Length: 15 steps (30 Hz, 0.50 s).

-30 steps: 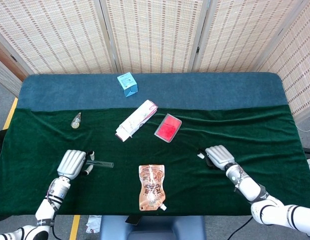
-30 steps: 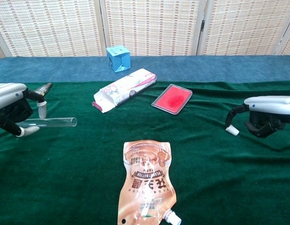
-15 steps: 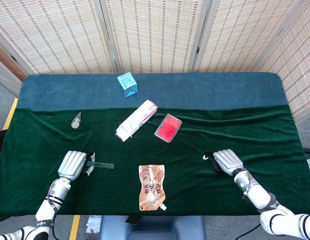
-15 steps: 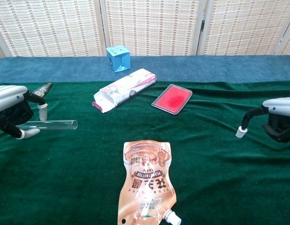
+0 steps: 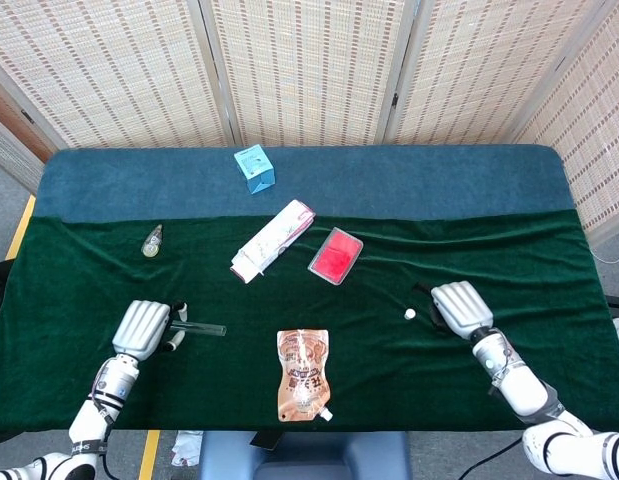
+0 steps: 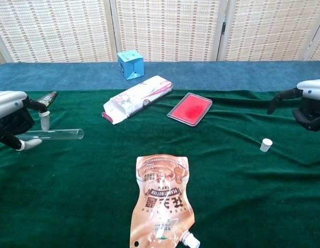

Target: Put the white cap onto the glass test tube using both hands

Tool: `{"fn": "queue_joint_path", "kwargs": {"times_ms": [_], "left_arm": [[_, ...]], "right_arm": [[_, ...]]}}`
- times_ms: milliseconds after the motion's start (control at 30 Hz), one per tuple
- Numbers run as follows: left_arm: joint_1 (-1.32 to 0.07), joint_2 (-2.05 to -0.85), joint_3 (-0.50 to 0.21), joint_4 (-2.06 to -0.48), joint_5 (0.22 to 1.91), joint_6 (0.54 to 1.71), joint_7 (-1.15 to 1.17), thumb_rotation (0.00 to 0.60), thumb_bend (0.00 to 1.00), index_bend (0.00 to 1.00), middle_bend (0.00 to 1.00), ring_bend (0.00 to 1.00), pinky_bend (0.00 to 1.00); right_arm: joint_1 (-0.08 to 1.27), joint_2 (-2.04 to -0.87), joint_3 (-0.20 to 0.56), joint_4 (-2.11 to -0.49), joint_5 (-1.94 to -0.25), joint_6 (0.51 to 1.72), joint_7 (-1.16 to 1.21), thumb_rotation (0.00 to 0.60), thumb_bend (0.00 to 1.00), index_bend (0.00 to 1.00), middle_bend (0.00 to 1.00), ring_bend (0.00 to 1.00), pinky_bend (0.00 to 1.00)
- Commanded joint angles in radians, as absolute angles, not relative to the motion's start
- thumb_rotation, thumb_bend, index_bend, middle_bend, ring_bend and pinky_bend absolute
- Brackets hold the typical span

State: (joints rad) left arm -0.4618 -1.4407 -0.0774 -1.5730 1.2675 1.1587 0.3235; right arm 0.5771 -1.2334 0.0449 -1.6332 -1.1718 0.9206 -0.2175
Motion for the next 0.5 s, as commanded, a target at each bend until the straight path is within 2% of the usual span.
{"fn": "queue_joint_path", "kwargs": {"times_ms": [33,200,367,500], "left_arm": [[-0.462,-1.441,-0.078,-1.575,1.264,1.158,0.329,0.6,0.49,0.68,0.92,0.83,0.84],[-0.461,-1.439,-0.08,-1.578,1.254,1.156,0.338,0.6,0.49,0.68,0.92,0.83,0.84],[-0.461,-1.438,-0.082,-1.583,1.25,1.156,0.343,0.6,0.49,0.68,0.92,0.83,0.84],[-0.461,-1.439,-0.08,-1.585,1.249,1.155,0.349,0.6,0.49,0.68,0.92,0.83,0.84]], "right_arm": [[0.591,-1.26,0.044,-1.608,-1.16,0.91,-0.265,0.6,0.63,0.27,0.96,1.0,1.0],[0.603,-1.285,0.041,-1.584,-1.16,0.909,-0.317,0.6,0.62,0.27,0.96,1.0,1.0],[0.594,-1.295,0.042,-1.59,-1.184,0.932,-0.305,0.6,0.37,0.28,0.98,1.0,1.0],[0.579,-1.302,0.043,-1.585,-1.202,0.957,-0.284,0.6,0.3,0.29,0.99,1.0,1.0]]}}
